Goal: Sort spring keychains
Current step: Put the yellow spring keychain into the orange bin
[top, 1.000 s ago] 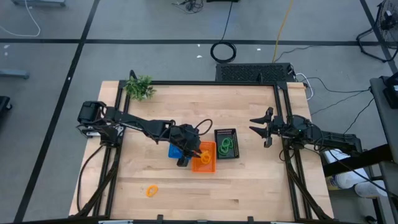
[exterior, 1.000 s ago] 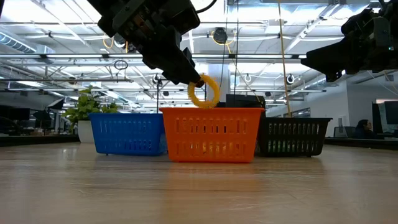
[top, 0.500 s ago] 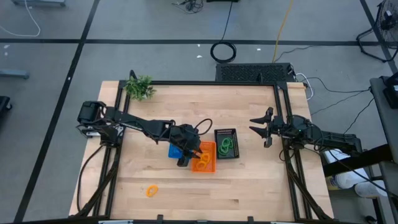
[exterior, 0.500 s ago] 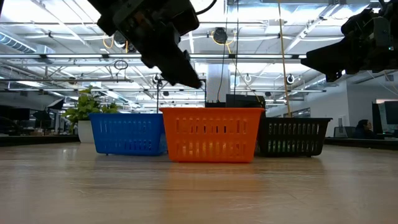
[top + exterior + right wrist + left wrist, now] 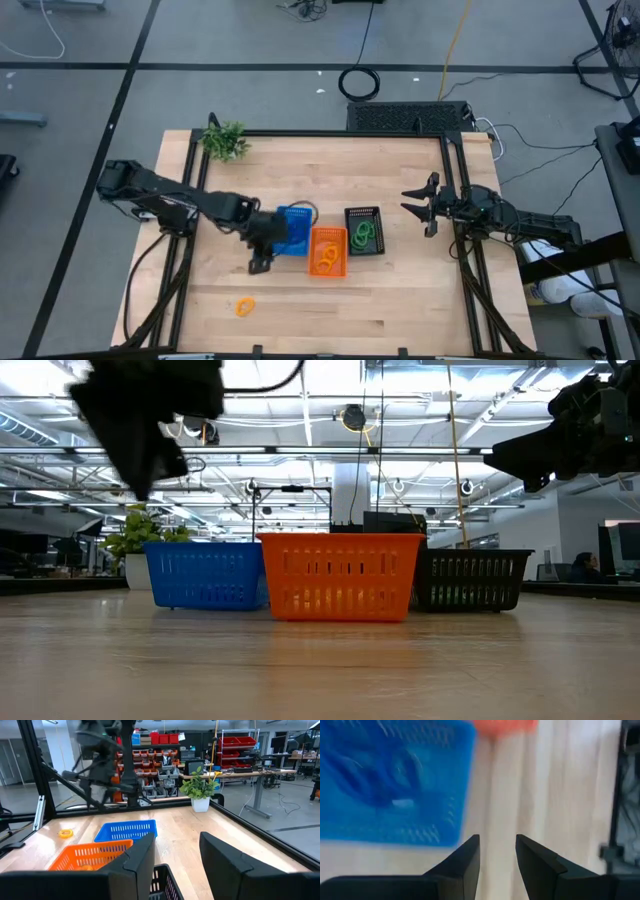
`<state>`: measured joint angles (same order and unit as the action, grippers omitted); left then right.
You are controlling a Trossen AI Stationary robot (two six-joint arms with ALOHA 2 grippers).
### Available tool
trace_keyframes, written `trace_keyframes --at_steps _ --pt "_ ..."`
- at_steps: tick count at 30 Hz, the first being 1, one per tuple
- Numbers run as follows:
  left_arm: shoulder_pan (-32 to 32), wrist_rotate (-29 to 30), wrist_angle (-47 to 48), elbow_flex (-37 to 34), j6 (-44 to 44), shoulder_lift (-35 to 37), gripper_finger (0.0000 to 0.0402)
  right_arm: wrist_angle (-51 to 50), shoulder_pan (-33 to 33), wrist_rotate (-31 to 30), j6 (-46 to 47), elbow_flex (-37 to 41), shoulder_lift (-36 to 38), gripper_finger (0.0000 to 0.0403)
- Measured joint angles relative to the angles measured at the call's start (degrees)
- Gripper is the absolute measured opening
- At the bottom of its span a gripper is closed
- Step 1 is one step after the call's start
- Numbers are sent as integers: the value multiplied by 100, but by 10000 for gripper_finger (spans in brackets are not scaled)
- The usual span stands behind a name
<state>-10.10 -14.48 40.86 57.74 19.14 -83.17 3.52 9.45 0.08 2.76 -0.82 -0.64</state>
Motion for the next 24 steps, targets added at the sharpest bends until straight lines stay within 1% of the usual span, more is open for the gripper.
trace_keyframes --at_steps 4,7,9,13,16,18,22,24 --pt "-616 -5 -26 -224 400 8 132 8 -1 0 -1 2 0 144" --pt "-1059 4 -118 -442 963 11 132 13 -1 0 0 2 -1 143" --pt "-1356 166 -221 -551 1375 6 132 3 -2 0 -1 0 -2 142" --pt "-1930 682 -212 -763 2170 6 131 2 -2 0 -1 0 0 143" --pt "-2302 907 -222 -890 2632 6 132 6 -2 0 -1 0 0 145" --pt "-2516 998 -283 -963 2834 6 132 6 0 0 -1 0 0 145" --pt "-2897 1016 -721 -1061 2905 6 132 6 -1 0 0 1 0 144" --pt "-3058 1114 -940 -1138 2907 6 132 6 -2 0 0 2 0 144"
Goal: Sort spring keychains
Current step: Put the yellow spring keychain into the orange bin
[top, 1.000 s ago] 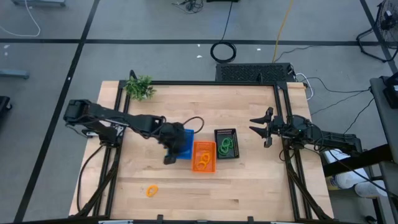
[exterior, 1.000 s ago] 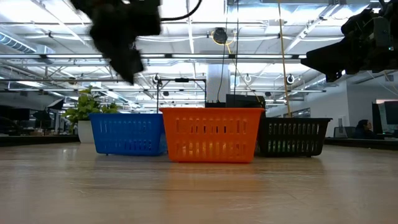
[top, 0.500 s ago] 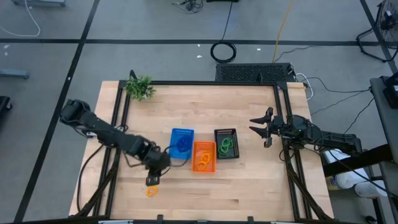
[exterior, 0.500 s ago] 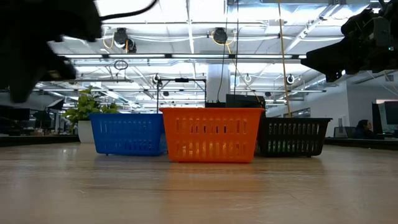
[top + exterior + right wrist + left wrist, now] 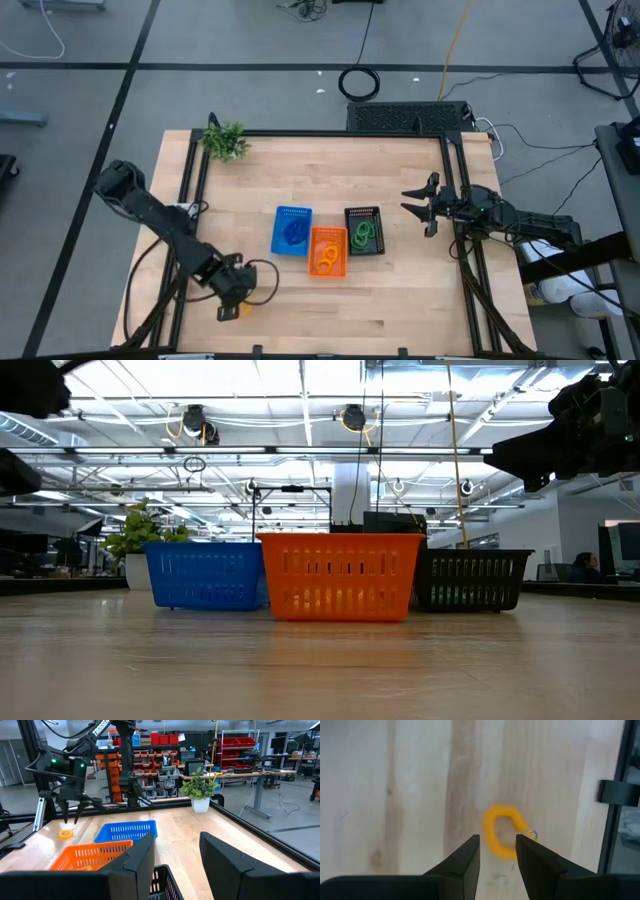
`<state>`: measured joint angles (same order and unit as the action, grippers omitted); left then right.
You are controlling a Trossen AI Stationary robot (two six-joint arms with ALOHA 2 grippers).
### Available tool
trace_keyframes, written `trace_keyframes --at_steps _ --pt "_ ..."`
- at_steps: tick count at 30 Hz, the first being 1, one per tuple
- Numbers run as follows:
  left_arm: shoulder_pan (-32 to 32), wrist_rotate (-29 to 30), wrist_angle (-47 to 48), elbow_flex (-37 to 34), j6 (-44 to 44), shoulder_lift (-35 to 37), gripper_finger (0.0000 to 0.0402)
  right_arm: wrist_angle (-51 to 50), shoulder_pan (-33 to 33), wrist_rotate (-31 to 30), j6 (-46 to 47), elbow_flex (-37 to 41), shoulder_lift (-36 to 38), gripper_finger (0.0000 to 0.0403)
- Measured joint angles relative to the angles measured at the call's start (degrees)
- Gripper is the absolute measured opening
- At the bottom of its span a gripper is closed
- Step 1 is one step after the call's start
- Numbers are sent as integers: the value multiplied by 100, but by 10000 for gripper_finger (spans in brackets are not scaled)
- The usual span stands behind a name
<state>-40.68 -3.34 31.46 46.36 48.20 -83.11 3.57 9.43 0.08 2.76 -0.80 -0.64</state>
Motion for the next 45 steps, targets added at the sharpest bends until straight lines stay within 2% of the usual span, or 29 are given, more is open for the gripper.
trace_keyframes --at_steps 5,15,21,27,31,39,42,45 --pt "-357 359 -308 -157 111 0 131 1 0 0 -1 -2 0 142" --pt "-562 879 -549 -183 339 -22 131 0 2 0 0 -1 0 145" --pt "-595 888 -610 -183 345 -177 131 0 0 2 -2 -2 0 144" --pt "-589 508 -620 -183 247 -749 131 0 1 0 -1 0 0 143" --pt "-586 510 -632 -155 259 -972 131 0 2 0 0 -2 -2 145" --pt "-556 580 -584 -157 162 -1043 130 2 2 0 1 0 -2 144" --pt "-554 580 -564 -162 169 -1047 112 0 1 0 1 0 -2 143" --pt "-529 552 -521 -166 147 -1049 66 2 0 0 0 0 -2 142"
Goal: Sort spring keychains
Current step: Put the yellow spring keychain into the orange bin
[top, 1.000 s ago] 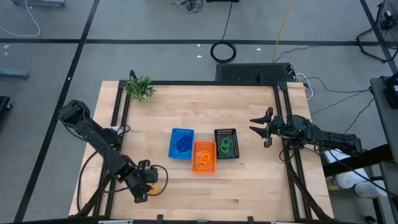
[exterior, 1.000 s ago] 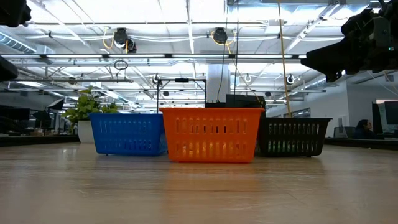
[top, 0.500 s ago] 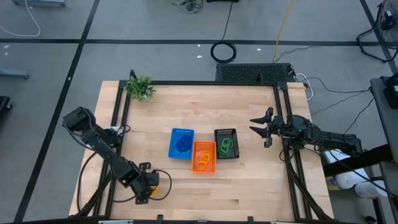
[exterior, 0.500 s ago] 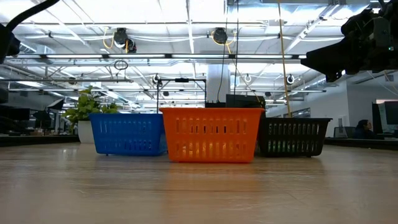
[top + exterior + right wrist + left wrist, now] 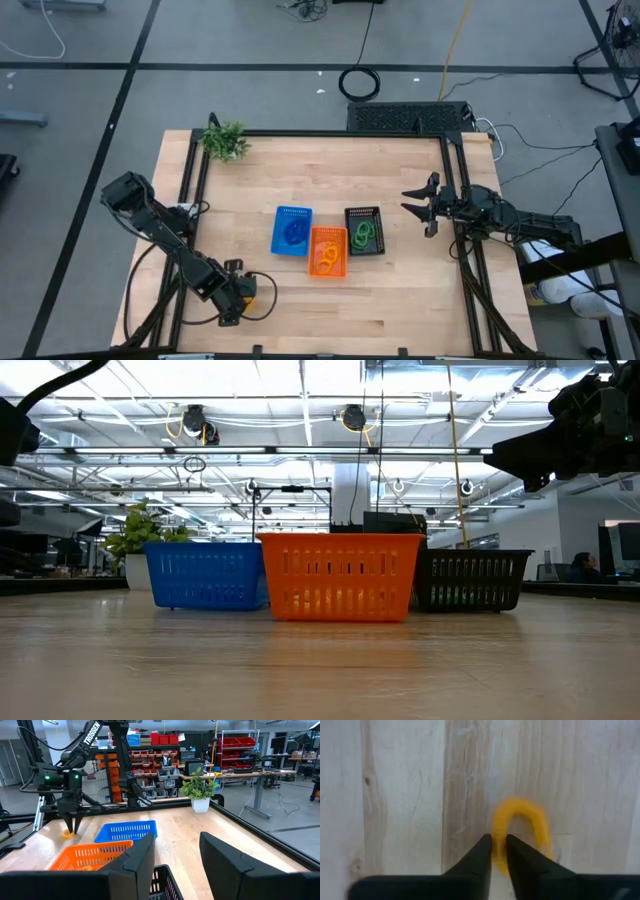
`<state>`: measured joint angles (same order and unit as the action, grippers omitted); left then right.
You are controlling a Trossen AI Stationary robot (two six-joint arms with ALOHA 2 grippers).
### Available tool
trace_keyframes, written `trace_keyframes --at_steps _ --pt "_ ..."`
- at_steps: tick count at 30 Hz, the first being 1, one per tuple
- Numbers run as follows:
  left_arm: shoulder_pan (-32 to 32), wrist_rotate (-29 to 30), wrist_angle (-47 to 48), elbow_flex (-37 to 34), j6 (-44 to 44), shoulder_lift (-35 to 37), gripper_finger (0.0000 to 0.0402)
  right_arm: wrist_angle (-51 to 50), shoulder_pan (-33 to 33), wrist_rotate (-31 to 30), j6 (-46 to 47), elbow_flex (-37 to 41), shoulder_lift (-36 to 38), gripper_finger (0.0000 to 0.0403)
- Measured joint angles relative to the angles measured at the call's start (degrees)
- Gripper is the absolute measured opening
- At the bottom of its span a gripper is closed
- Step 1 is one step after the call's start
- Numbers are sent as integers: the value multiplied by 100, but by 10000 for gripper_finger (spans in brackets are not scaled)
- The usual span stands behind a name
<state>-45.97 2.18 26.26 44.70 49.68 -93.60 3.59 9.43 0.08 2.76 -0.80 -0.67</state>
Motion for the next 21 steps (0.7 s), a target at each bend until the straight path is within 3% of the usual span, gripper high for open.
trace_keyframes --at_steps 4,8,14,21 --pt "106 -106 37 3 115 2 15 1 1 0 -2 0 0 145" --pt "191 -177 -38 -8 8 2 24 1 0 1 -2 -2 0 145" --pt "347 -208 -161 28 -457 159 7 0 1 1 0 -2 0 144" --pt "666 115 -308 23 -995 575 9 1 1 0 0 -1 2 143"
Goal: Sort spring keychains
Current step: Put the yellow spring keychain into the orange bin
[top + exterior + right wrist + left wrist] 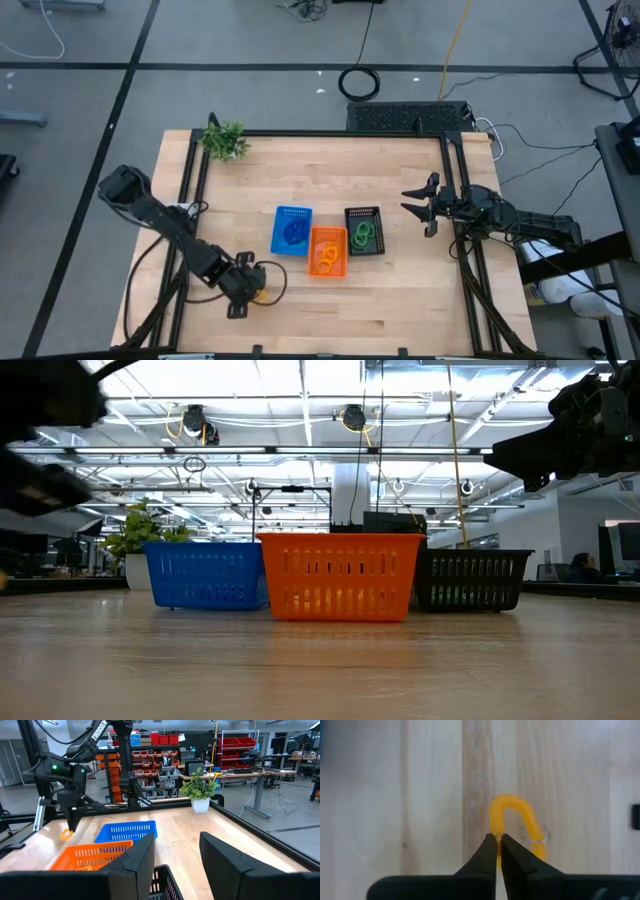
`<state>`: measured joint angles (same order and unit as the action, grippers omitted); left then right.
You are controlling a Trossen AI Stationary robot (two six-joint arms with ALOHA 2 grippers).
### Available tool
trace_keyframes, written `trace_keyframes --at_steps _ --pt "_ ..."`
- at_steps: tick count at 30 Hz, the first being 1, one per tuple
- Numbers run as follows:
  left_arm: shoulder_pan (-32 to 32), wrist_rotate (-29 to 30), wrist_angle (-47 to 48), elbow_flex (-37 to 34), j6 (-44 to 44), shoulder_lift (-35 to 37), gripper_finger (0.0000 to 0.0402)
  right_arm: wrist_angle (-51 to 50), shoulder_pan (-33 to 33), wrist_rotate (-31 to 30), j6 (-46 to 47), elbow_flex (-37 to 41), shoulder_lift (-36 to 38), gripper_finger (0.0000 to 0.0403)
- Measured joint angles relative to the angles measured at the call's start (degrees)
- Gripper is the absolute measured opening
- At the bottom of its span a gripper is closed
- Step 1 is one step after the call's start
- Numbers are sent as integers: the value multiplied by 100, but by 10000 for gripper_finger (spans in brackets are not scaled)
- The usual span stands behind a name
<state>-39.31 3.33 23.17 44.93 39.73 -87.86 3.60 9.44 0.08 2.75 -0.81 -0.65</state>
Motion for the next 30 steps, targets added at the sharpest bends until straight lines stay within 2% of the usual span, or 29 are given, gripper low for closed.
trace_keyframes --at_steps 6,14,18,23,30 --pt "490 13 -222 3 -853 244 15 2 1 0 -1 0 -2 145" --pt "1399 -400 -668 11 -2313 421 7 101 -1 0 -1 -1 0 144" --pt "1822 -542 -1125 42 -2841 432 17 138 0 0 1 1 0 142" --pt "2200 -989 -1808 44 -3529 479 6 177 -1 0 1 -1 -1 145" --pt "2677 -1093 -2529 44 -4380 472 23 181 0 0 1 0 0 144"
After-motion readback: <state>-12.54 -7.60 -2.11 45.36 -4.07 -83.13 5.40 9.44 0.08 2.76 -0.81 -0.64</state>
